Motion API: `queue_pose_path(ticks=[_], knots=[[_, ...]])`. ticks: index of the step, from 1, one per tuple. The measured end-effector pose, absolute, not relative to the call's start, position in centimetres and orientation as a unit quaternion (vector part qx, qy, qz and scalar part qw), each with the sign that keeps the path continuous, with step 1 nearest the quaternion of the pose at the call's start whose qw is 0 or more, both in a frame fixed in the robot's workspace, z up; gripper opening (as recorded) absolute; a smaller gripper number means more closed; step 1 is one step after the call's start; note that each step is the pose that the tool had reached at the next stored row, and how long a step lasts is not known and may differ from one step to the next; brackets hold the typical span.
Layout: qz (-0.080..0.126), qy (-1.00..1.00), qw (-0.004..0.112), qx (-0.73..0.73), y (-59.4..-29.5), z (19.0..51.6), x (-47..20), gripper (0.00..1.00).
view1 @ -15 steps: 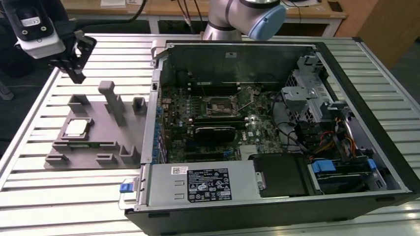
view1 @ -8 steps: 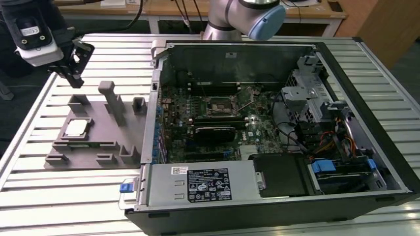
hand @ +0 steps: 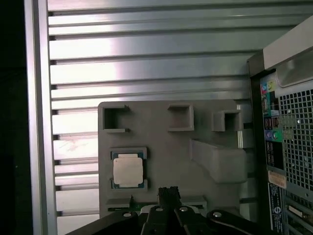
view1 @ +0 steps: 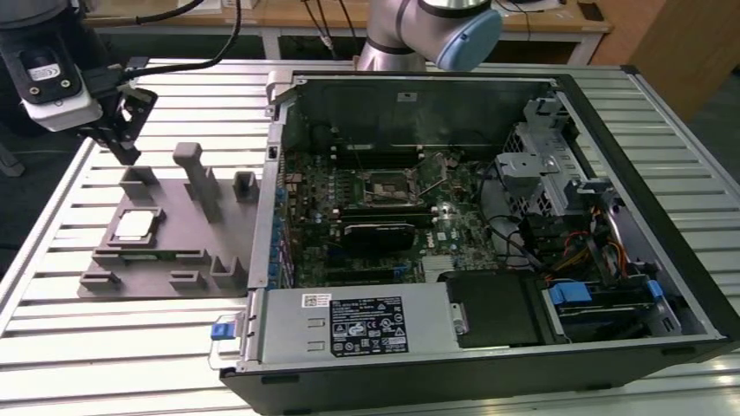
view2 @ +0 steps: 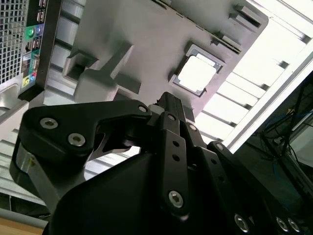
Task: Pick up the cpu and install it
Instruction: 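Reach for the cpu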
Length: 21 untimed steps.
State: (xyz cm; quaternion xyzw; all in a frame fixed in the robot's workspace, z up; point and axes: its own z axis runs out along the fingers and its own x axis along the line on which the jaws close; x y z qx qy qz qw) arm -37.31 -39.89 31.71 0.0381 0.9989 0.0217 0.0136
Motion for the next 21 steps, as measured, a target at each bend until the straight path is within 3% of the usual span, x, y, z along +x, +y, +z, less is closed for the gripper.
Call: queue_pose_path(ticks=[21], knots=[[0.022, 0.999, 0.014, 0.038, -39.9, 29.5, -40.5, 0.11]])
